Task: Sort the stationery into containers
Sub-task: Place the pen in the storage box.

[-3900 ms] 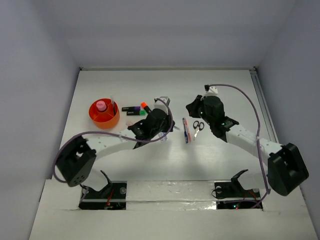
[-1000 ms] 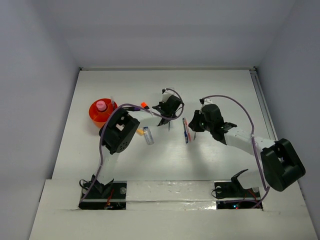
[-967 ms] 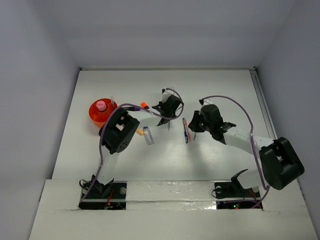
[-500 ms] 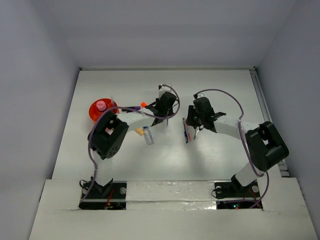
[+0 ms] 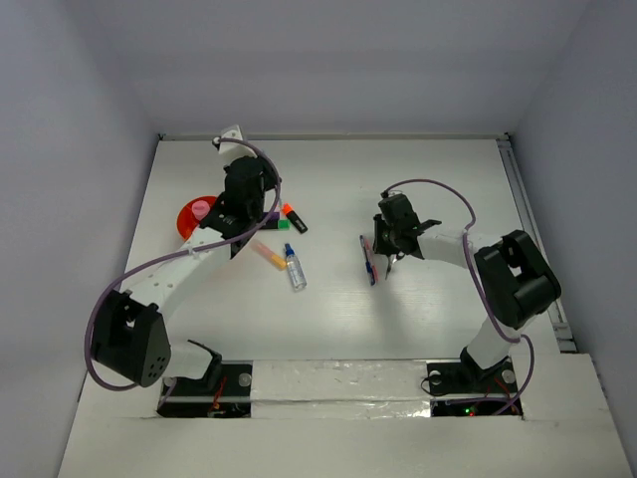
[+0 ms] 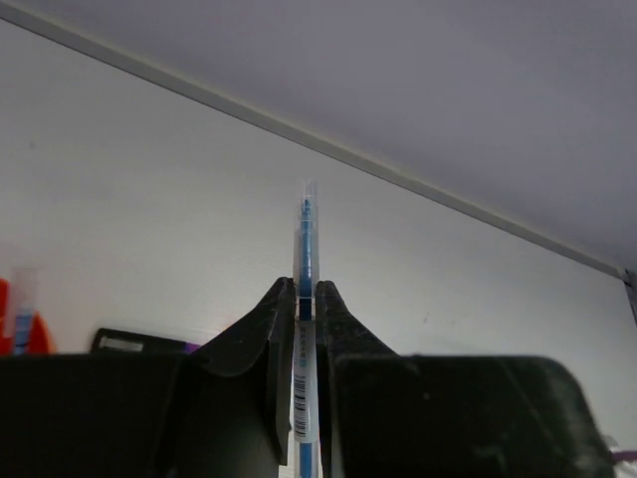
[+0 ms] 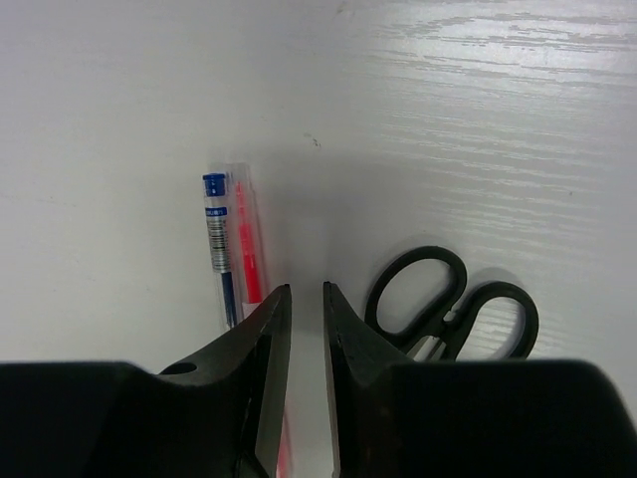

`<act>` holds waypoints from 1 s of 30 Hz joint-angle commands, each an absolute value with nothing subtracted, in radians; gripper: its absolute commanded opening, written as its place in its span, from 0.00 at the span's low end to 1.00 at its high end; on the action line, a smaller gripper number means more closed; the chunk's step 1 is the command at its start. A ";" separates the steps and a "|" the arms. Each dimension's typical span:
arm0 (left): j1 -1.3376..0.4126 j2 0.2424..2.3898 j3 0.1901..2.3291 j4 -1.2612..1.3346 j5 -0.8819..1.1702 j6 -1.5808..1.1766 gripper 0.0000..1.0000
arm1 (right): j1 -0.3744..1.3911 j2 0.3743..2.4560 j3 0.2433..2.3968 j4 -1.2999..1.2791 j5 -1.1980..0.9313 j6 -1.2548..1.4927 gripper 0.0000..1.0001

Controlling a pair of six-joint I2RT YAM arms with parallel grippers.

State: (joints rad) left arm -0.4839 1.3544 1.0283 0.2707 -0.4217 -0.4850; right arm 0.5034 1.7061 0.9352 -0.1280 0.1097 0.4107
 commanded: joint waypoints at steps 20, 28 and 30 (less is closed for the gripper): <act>-0.314 1.456 0.905 0.500 -0.830 -0.094 0.00 | 0.499 1.554 0.873 -0.037 0.057 0.391 0.33; -0.314 1.515 0.899 0.607 -0.871 0.052 0.00 | 0.499 1.526 0.847 -0.017 0.034 0.402 0.33; -0.314 1.538 0.900 0.635 -0.880 0.089 0.00 | 0.499 1.526 0.847 -0.017 0.025 0.400 0.33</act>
